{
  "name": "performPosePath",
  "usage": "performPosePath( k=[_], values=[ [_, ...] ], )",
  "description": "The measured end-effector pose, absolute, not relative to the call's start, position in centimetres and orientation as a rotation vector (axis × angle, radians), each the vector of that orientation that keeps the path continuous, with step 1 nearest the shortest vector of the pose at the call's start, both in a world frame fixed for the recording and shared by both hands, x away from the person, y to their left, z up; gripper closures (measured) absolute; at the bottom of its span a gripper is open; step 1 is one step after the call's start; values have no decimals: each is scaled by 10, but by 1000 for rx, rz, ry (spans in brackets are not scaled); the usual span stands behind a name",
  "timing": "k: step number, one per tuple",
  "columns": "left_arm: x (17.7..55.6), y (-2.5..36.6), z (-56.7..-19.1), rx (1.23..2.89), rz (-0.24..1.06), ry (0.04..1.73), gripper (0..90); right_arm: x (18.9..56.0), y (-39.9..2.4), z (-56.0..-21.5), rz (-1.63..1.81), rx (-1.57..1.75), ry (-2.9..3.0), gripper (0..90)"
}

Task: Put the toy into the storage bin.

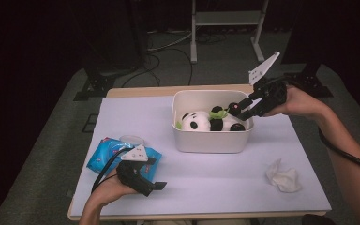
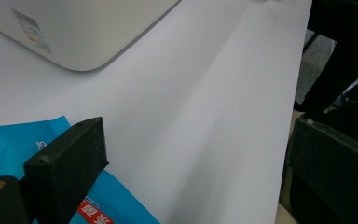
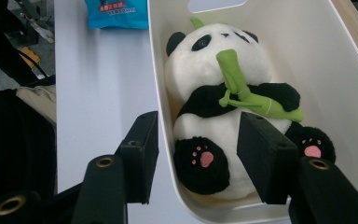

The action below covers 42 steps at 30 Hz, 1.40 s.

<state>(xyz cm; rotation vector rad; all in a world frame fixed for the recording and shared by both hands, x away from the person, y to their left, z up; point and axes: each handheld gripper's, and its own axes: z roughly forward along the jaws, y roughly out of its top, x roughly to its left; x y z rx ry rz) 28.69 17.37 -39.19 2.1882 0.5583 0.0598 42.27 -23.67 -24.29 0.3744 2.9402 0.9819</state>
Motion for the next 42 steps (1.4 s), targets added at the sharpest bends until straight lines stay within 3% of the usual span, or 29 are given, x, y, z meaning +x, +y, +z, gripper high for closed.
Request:
performPosePath(
  k=[42],
  values=[
    [288, 166, -393, 2194, 52, 553, 32, 378, -291, -280, 1072, 459, 2914, 469]
  ],
)
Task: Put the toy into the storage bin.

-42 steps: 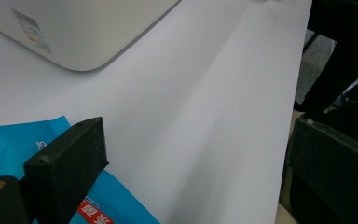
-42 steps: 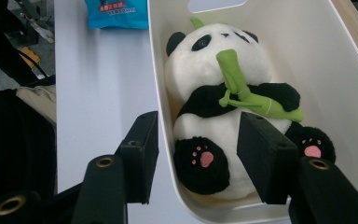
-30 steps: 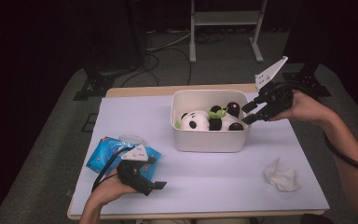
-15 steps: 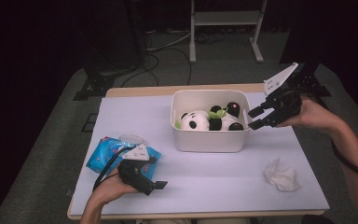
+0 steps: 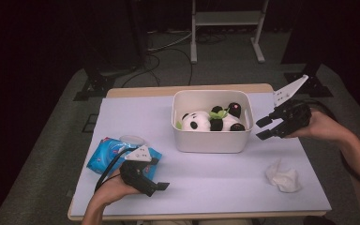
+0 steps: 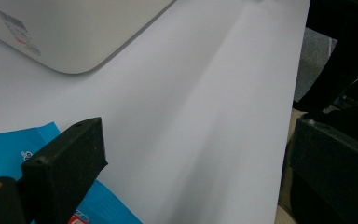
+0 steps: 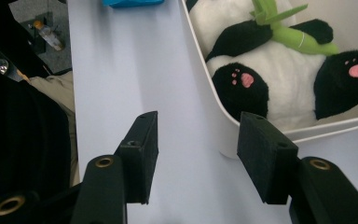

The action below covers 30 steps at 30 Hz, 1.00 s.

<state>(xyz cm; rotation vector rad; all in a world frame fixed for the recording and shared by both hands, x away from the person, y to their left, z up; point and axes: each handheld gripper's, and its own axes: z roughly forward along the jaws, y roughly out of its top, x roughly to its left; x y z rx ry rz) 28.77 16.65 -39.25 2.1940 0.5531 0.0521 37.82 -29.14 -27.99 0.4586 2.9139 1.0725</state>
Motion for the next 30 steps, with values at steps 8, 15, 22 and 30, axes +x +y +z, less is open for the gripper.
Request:
performPosePath(
  k=[8, 15, 22, 30],
  values=[
    [288, 168, -391, 2195, 63, 552, 33, 375, -301, -295, 1063, 505, 2922, 464],
    [288, 168, -391, 2195, 63, 555, 32, 371, -309, -307, 1088, 535, 2916, 464],
    [287, 167, -391, 2195, 63, 554, 32, 367, -317, -316, 1104, 578, 2911, 464],
    [287, 166, -391, 2197, 62, 554, 33, 362, -325, -334, 1127, 622, 2902, 464]
  ],
)
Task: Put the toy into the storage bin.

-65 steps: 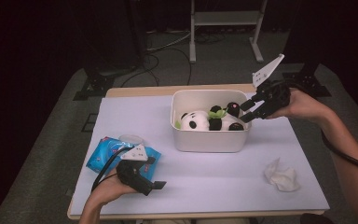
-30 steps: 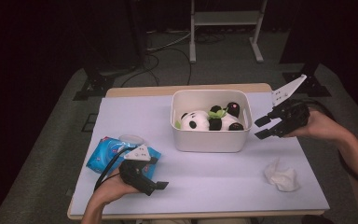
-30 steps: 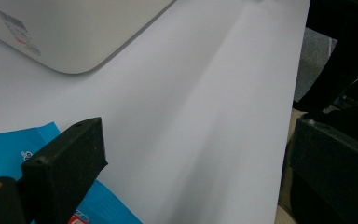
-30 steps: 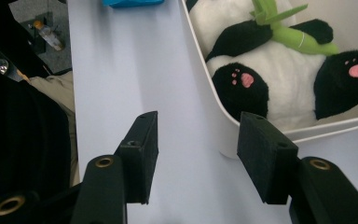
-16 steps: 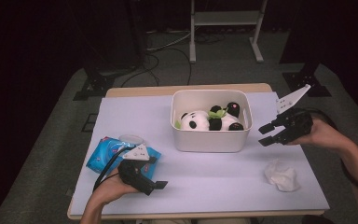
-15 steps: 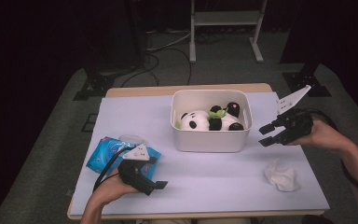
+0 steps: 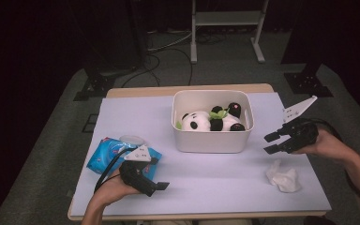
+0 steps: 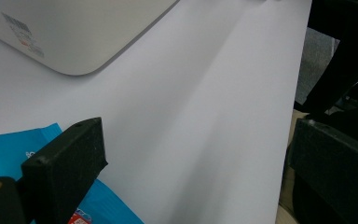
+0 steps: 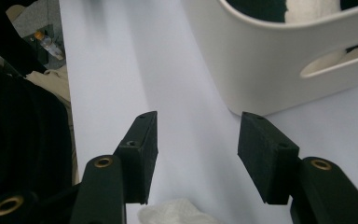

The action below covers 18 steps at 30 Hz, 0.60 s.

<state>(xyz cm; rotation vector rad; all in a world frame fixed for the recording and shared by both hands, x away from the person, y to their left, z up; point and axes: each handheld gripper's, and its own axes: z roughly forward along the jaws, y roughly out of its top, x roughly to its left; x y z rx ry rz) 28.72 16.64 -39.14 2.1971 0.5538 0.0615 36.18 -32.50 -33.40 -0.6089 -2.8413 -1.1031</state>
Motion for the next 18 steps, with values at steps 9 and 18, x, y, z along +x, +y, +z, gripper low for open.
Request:
performPosePath(
  k=[9, 18],
  values=[
    [288, 167, -391, 2185, 60, 554, 33, 357, -331, -354, -1133, -627, -2809, 464],
    [288, 168, -391, 2187, 67, 552, 32, 352, -333, -370, -1173, -651, -2776, 461]
  ],
)
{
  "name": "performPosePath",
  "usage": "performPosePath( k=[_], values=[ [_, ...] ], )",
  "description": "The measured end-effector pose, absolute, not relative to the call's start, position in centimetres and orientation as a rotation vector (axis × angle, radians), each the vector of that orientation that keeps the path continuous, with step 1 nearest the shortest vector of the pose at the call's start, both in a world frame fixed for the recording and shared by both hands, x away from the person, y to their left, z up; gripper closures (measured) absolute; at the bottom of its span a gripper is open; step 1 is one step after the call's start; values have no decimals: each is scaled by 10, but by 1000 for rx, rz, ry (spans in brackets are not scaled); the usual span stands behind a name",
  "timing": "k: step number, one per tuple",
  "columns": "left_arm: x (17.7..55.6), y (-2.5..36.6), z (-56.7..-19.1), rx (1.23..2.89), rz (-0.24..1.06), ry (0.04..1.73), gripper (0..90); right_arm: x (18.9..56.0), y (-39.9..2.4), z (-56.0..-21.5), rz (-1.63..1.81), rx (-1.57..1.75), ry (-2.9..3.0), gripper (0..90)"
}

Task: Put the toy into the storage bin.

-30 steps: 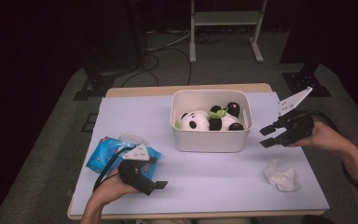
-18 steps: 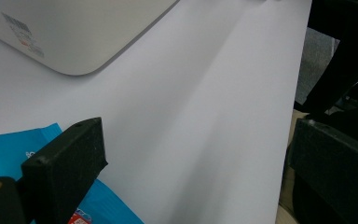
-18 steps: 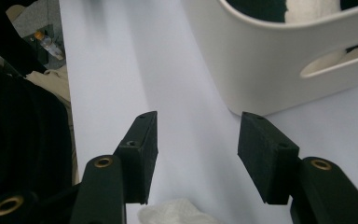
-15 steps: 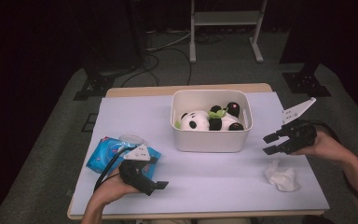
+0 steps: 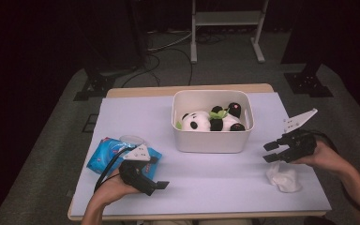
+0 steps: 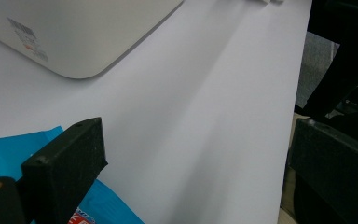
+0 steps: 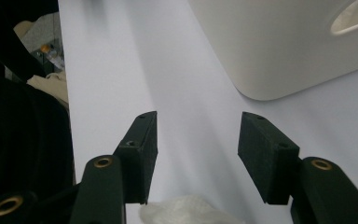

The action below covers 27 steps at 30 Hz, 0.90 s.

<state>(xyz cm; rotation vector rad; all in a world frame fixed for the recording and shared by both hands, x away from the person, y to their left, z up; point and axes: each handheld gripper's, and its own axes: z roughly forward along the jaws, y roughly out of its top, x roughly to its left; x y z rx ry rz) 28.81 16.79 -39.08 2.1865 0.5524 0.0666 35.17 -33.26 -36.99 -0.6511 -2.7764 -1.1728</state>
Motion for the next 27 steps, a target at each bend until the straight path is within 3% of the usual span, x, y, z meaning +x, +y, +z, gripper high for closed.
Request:
performPosePath(
  k=[27],
  values=[
    [289, 167, -391, 2183, 64, 548, 32, 337, -330, -402, -1223, -682, -2740, 425]
  ],
)
